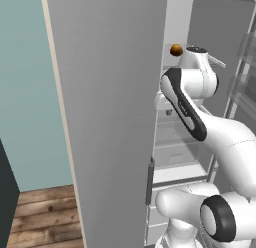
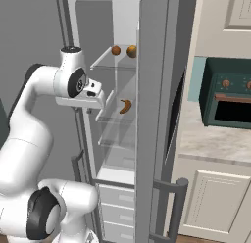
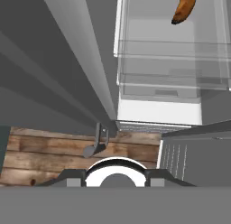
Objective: Pick up the banana and mango from the fridge and place one fruit on each plate on the dining counter.
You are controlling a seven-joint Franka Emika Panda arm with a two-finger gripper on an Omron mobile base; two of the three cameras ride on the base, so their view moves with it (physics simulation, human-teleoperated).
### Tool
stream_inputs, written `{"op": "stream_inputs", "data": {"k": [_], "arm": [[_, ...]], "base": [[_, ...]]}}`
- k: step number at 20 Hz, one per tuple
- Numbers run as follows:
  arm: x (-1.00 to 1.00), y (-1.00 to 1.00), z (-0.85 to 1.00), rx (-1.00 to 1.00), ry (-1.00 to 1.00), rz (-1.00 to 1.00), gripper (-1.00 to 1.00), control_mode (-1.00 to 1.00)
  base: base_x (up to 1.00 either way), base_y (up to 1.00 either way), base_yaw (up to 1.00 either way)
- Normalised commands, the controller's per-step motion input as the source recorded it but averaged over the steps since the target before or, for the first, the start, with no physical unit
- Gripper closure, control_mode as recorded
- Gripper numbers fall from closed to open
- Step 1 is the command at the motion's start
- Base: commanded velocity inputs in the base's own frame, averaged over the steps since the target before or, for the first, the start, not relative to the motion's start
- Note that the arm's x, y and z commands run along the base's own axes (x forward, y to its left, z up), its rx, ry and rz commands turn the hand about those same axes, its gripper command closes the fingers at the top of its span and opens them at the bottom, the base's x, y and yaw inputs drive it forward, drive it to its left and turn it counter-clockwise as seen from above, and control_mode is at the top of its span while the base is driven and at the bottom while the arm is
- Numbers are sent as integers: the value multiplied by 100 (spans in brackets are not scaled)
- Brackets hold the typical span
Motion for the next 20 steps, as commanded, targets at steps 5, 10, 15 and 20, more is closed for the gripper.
{"op": "stream_inputs", "data": {"k": [5,10,15,20], "arm": [[-37,8,0,1,-3,-2,-100,-100],[-60,1,46,0,-26,-8,-100,-100],[-20,-9,100,-1,-45,-6,-100,-100],[-2,-27,80,0,-36,-8,-100,-100]], "base": [[0,0,0],[0,0,0],[0,0,0],[0,0,0]]}}
